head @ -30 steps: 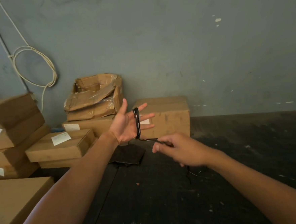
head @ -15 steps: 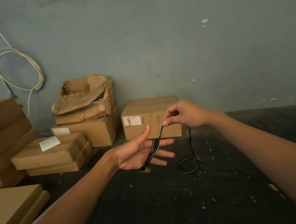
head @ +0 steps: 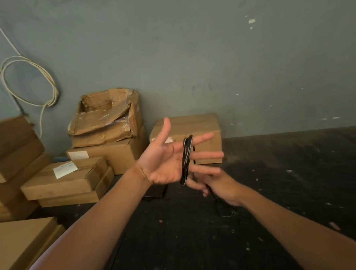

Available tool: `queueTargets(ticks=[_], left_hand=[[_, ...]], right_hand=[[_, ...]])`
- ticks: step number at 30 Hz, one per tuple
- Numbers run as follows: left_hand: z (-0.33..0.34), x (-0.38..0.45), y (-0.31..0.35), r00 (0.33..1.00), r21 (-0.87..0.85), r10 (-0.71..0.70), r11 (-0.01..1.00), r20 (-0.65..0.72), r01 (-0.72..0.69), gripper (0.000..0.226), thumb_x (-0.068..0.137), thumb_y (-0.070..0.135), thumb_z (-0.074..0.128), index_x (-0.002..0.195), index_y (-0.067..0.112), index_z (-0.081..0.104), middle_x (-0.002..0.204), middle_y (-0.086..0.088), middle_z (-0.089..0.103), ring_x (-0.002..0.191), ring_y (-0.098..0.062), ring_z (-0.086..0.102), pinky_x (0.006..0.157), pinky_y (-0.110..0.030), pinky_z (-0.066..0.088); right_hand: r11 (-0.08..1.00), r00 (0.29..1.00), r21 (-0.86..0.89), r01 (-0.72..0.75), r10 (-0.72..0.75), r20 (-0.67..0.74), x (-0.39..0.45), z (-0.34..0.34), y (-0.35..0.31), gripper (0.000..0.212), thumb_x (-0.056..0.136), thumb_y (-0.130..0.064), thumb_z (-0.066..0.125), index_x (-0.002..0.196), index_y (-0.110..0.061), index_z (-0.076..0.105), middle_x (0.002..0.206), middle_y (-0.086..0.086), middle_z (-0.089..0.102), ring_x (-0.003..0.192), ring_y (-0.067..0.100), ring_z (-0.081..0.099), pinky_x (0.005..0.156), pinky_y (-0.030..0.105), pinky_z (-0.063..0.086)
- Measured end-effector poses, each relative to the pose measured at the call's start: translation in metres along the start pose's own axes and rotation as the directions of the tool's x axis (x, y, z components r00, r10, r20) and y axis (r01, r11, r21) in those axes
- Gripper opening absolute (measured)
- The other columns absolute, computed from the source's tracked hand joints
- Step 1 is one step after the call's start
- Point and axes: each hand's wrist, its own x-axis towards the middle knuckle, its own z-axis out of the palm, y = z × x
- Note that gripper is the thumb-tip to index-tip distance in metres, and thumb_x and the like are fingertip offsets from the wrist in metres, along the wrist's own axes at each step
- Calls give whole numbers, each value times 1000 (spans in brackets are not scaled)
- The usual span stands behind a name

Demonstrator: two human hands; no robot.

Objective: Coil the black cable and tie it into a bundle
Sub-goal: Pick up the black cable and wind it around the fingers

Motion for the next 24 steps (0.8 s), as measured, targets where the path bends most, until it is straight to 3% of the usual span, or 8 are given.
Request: queueTargets(ticks=[3, 9, 15, 19, 24], left_hand=[[-6, 3, 12, 995, -25, 69, 997, -69, -71, 103, 75, 90, 21, 157, 27, 23, 162, -19, 21, 145, -51, 18, 107, -80, 6], [-27, 7, 26, 943, -11, 183, 981, -278, -194, 86, 86, 82, 15, 153, 31, 34, 158, -15, 36, 140, -49, 34, 105, -82, 5], [-46, 6, 27, 840, -4, 240, 961, -486, -277, 71, 93, 71, 22, 147, 31, 44, 150, -15, 49, 132, -49, 47, 104, -83, 1], [-57, 3, 20, 760, -6, 250, 949, -600, -317, 70, 93, 71, 23, 145, 31, 45, 147, -14, 52, 129, -49, 50, 103, -83, -1], [-69, 6, 3, 738, 23, 204, 968, -643, -249, 52, 102, 55, 21, 142, 36, 49, 144, -10, 56, 129, -45, 52, 107, -80, 9]], right_hand=[[999, 999, 12, -32, 32, 3, -4, 21, 13, 26, 100, -35, 44, 103, -32, 70, 67, -5, 50, 65, 13, 49, 67, 31, 48], [957, 996, -290, 14, 13, 92, -17, 39, 17, 30, 103, -33, 37, 128, -35, 54, 69, -7, 50, 61, 0, 51, 69, 26, 50], [861, 954, -506, 55, 104, 281, -28, 35, -12, 42, 101, -36, 43, 142, -39, 35, 81, -7, 56, 73, 5, 60, 72, 27, 52], [818, 966, -564, 109, 48, 255, -34, 24, -46, 30, 100, -34, 46, 130, -35, 48, 79, -5, 59, 63, 1, 60, 61, 21, 51], [744, 974, -640, 195, -68, 218, -32, 2, -97, 21, 99, -32, 51, 105, -18, 65, 70, -11, 59, 48, -9, 53, 45, 7, 40]])
